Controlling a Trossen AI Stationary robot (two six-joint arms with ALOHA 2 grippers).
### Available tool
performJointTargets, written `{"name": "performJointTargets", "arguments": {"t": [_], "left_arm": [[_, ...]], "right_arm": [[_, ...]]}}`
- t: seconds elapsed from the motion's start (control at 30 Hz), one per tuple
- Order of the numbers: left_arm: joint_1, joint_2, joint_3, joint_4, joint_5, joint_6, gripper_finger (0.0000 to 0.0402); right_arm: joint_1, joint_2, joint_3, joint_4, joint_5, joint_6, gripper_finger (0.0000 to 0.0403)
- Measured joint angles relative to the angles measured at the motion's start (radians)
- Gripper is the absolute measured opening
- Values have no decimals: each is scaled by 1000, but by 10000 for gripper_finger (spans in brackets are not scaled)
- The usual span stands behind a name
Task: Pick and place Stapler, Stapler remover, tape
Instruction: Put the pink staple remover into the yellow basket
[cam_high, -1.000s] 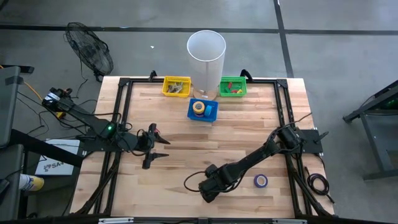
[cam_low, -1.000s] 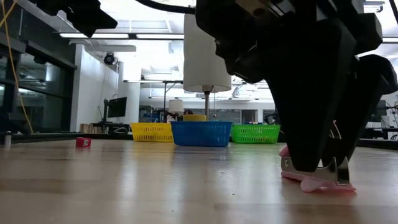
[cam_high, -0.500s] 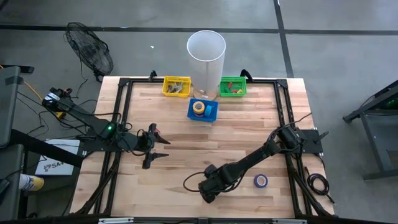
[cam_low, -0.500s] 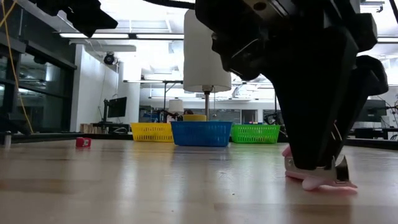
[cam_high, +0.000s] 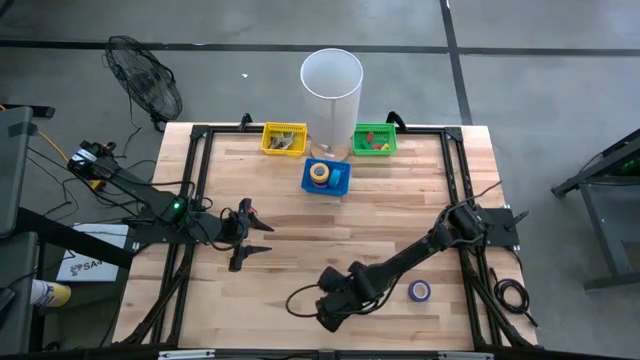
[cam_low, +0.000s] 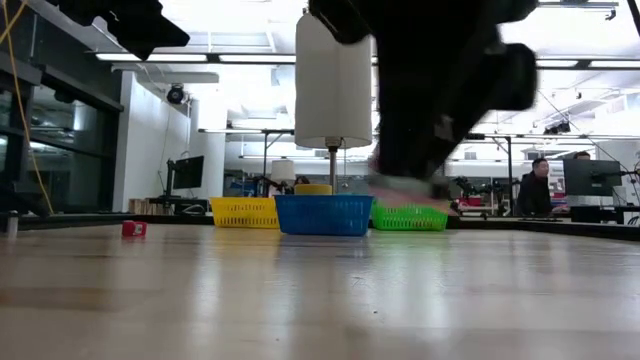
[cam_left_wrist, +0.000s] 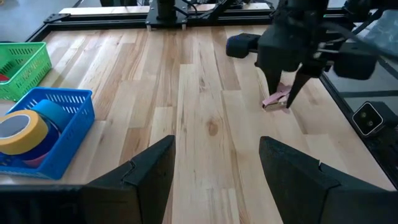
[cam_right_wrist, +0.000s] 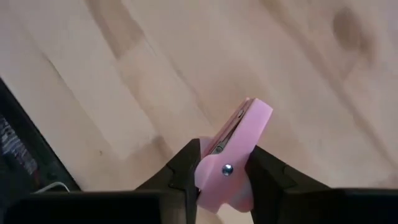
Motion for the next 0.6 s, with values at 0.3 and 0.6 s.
{"name": "performJointTargets", "arguments": {"t": [0.3, 0.6], "left_arm": [[0, 0, 0, 1, 0, 16, 230], [0, 0, 0, 1, 0, 19, 230]], "right_arm": [[-8, 0, 23, -1, 224, -221, 88], [-65, 0, 23, 74, 431, -481, 88]]}}
